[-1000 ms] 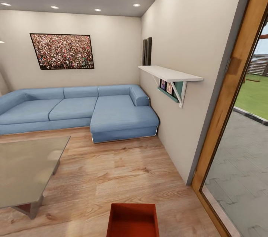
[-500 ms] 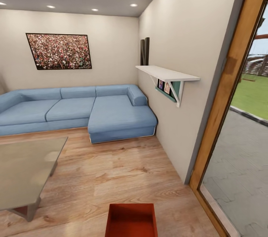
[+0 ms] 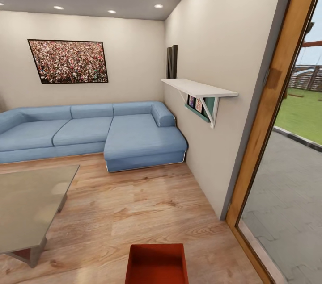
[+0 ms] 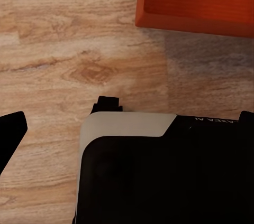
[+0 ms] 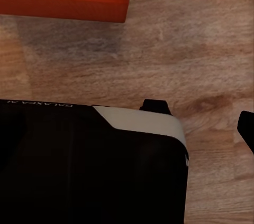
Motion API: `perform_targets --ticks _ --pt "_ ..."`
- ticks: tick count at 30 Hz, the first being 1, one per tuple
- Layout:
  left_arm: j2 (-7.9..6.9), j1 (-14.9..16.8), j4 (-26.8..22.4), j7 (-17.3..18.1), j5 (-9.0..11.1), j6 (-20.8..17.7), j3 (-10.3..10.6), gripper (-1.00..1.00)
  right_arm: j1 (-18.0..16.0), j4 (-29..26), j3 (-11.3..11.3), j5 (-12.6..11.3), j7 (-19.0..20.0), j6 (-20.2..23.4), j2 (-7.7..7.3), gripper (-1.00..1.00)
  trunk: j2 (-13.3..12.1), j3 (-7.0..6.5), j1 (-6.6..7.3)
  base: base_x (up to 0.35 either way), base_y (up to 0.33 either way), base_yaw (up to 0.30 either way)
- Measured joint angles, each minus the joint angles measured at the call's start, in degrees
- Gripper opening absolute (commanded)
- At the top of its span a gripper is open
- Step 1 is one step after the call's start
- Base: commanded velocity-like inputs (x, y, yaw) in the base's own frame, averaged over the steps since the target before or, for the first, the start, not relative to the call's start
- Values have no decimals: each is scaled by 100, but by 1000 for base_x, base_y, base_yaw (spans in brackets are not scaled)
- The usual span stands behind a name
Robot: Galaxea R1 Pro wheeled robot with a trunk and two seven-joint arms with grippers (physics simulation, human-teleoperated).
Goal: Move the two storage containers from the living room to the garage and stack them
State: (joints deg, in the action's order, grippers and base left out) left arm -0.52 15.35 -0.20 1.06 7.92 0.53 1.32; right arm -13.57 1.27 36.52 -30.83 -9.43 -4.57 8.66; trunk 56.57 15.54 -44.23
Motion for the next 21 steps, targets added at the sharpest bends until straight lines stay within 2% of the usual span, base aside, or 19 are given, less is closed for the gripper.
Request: perform_targets --ticks 21 --pt "0 0 0 5 1 -2 0 100 0 0 8 25 0 9 1 100 0 34 0 0 0 0"
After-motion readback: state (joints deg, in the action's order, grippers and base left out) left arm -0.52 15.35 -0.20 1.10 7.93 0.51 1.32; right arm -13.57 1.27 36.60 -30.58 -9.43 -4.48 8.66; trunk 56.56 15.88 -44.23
